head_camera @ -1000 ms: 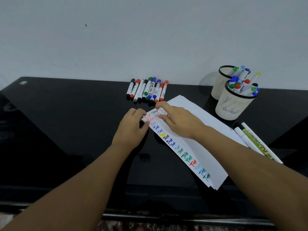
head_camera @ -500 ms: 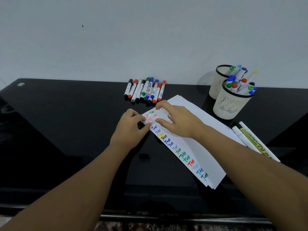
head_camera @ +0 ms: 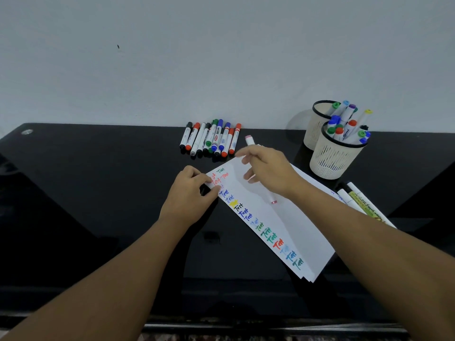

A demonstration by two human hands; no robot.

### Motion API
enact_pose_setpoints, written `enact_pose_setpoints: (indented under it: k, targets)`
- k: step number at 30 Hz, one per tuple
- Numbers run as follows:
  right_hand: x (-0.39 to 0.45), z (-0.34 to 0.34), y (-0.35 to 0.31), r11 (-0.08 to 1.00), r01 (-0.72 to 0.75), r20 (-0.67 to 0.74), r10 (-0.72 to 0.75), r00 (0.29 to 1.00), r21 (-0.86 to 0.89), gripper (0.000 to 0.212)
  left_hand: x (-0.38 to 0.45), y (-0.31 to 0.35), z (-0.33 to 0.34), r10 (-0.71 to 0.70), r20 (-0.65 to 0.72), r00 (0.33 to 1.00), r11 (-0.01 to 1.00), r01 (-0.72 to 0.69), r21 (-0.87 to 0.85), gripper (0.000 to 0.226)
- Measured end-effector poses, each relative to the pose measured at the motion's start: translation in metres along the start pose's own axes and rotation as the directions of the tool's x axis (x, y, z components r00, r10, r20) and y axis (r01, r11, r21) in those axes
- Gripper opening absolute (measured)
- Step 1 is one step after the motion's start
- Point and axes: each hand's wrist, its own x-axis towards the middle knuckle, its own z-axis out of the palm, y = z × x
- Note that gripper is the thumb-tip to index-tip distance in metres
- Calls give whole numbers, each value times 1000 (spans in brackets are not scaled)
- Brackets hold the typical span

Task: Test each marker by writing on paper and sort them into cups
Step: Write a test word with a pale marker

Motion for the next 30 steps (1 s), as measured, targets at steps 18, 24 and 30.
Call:
enact_pose_setpoints:
  k: [18,24,30]
  targets:
    - [9,-54,10,916,19,-285,-145,948,-402,25,0,0,0,1,-10,1000,1000,-1,3,31]
    - [28,-121,-1,912,-59,-460,-148,876,-406,24,1,1,1,-17,-4,1000,1000,17,2,31]
    - [54,-174,7,888,-287,-563,38,826,-360,43,2,2,1,-29,7,1000,1000,29,7,31]
